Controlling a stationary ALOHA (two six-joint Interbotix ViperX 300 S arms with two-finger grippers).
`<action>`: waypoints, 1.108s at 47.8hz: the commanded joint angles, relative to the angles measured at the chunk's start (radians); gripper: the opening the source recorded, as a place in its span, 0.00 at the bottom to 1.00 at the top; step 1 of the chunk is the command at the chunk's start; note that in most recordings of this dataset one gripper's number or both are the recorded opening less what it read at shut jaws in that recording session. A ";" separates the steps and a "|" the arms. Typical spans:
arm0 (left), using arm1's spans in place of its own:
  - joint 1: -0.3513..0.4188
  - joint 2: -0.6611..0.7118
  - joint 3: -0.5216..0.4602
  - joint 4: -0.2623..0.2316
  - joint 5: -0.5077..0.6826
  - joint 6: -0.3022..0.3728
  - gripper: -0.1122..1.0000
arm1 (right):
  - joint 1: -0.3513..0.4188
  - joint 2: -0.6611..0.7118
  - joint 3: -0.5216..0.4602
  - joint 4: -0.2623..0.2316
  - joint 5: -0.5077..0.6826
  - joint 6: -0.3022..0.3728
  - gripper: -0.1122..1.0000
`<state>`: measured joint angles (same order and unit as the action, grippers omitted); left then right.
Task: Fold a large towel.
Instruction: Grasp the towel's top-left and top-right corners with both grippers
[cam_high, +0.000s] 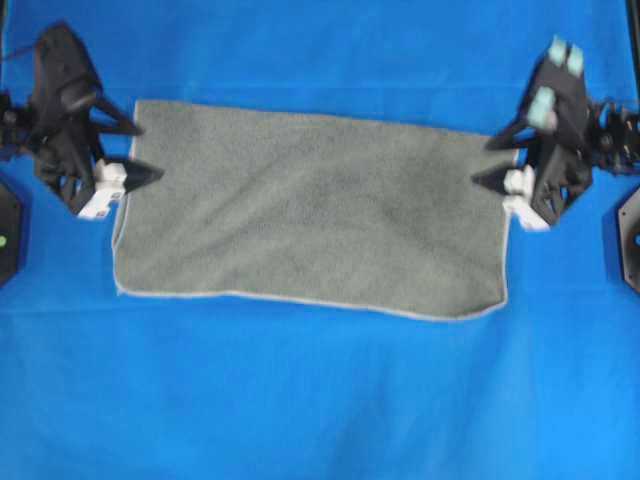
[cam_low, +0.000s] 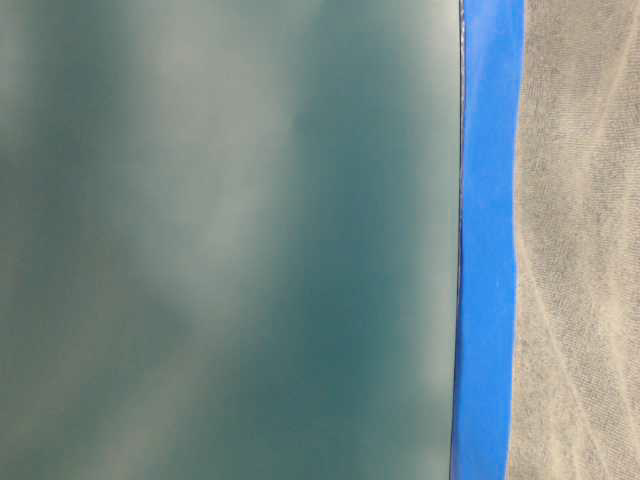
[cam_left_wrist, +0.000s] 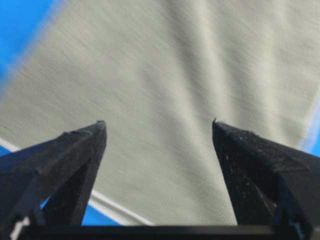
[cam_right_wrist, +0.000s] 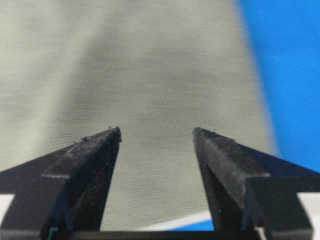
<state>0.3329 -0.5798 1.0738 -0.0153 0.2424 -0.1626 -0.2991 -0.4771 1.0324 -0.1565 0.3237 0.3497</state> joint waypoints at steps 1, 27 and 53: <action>0.098 0.060 -0.003 0.000 -0.066 0.101 0.82 | -0.061 0.054 -0.011 -0.032 -0.018 -0.002 0.66; 0.267 0.535 -0.094 -0.005 -0.310 0.391 0.79 | -0.164 0.359 -0.018 -0.091 -0.181 -0.002 0.65; 0.250 0.407 -0.172 -0.012 -0.008 0.445 0.12 | -0.077 0.103 -0.074 -0.072 0.072 0.003 0.12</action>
<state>0.5890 -0.0982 0.9373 -0.0261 0.1749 0.2853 -0.4004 -0.2930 0.9940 -0.2362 0.3313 0.3513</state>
